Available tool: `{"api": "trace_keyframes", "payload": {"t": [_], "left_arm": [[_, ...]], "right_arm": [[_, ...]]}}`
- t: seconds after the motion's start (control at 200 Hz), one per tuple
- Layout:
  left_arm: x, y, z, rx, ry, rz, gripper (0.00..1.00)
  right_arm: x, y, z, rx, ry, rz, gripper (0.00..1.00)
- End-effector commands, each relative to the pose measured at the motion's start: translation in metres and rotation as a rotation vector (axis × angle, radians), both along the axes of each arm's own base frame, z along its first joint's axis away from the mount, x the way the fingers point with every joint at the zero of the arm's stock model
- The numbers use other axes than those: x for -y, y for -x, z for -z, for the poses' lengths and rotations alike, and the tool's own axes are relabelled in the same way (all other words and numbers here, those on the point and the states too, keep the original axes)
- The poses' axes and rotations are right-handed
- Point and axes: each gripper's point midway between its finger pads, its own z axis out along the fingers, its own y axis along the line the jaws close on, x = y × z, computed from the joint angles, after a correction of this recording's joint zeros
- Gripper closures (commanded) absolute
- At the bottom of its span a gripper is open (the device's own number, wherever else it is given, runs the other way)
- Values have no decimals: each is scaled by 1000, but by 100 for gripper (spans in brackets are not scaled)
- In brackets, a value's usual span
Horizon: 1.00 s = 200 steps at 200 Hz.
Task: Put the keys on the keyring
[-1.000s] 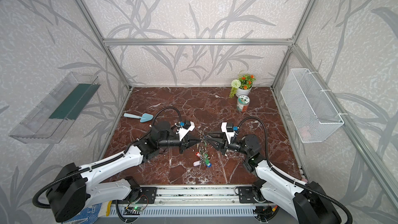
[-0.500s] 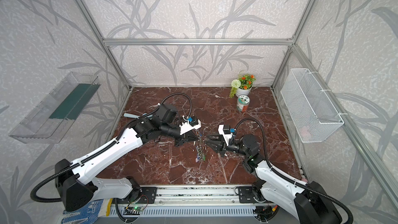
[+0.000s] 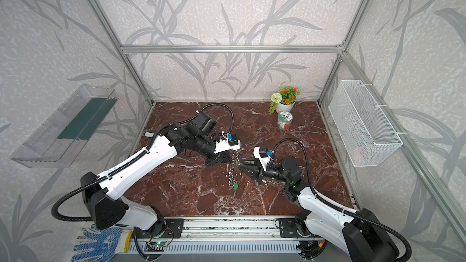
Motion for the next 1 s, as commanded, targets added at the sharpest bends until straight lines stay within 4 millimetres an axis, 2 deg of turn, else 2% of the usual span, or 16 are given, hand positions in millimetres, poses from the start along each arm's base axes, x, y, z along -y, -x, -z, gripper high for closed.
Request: {"api": "trace_keyframes", "payload": {"t": [0.0, 0.24, 0.365, 0.995], "left_arm": [[8, 4, -17, 21, 51, 57, 100], [16, 1, -15, 8, 50, 67, 100], [19, 1, -13, 2, 48, 72, 100], [24, 2, -10, -11, 55, 75, 100]], "right_arm": [[-3, 3, -18, 53, -38, -24, 68], [-7, 1, -16, 41, -37, -36, 70], [-10, -1, -18, 34, -38, -42, 76], [-15, -2, -10, 34, -3, -44, 89]]}}
